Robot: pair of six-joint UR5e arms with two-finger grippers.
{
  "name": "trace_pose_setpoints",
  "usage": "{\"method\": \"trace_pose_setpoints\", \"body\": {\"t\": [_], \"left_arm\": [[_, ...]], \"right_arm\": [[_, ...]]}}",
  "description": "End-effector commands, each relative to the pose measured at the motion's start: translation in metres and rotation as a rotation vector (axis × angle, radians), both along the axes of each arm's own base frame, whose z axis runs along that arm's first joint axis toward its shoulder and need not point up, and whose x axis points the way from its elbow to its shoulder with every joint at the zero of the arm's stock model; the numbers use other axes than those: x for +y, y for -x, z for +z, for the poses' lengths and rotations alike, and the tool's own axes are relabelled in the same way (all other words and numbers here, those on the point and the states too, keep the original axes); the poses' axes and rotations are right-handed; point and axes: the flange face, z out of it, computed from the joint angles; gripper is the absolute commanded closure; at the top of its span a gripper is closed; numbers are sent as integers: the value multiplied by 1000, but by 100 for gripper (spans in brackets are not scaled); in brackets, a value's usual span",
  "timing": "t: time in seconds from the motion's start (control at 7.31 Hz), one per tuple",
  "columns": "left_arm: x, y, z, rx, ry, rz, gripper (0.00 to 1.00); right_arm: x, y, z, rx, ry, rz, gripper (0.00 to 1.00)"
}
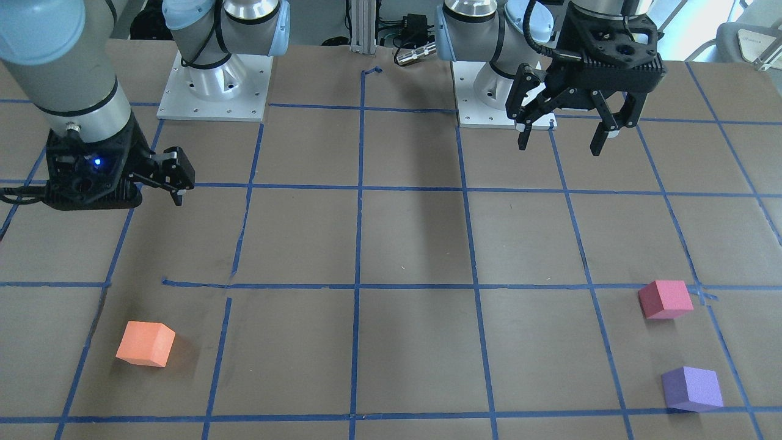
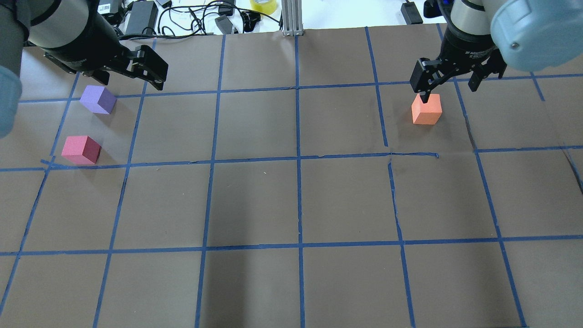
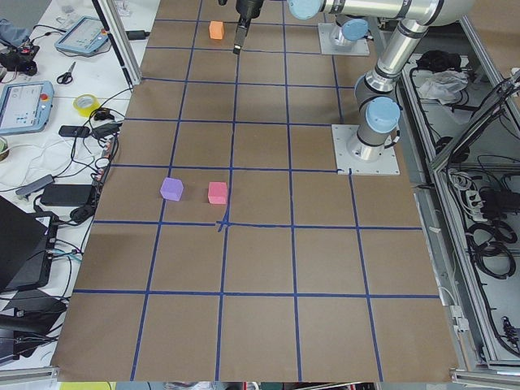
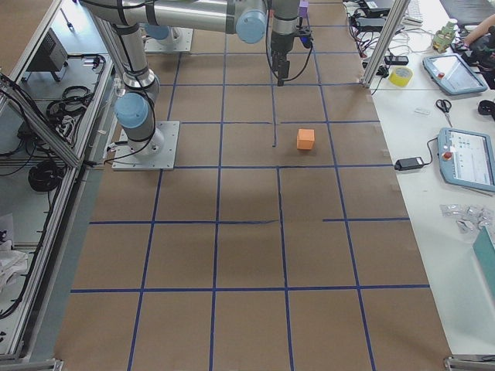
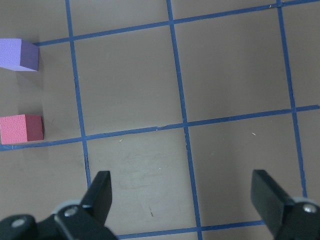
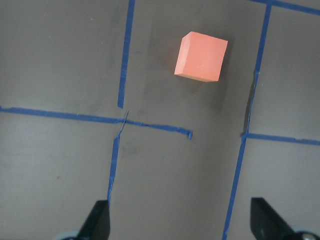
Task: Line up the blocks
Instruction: 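Close the right gripper on the orange cube and lift it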
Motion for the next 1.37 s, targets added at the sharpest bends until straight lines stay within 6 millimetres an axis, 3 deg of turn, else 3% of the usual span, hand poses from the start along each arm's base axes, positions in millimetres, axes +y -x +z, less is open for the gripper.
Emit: {"method": "trace_pose_setpoints", "body": {"t": [0.0, 0.14, 0.27, 0.55, 0.82, 1.23], "left_arm": [[0, 0, 0, -1, 0, 0, 0], [0, 0, 0, 0, 0, 0, 0], [0, 0, 0, 1, 0, 0, 0], [0, 0, 0, 0, 1, 0, 0], [0, 0, 0, -1, 0, 0, 0], [0, 0, 0, 1, 0, 0, 0]], "right_arm": [[-40, 23, -39, -2, 48, -38, 0], [-62, 61, -64, -6, 57, -94, 0], [-80, 72, -91, -49, 75, -108, 0], [-109, 81, -142, -85, 103, -122, 0], [-122, 81, -186, -144, 79, -131, 0], [-128, 95, -211, -144, 65, -156, 0]]}}
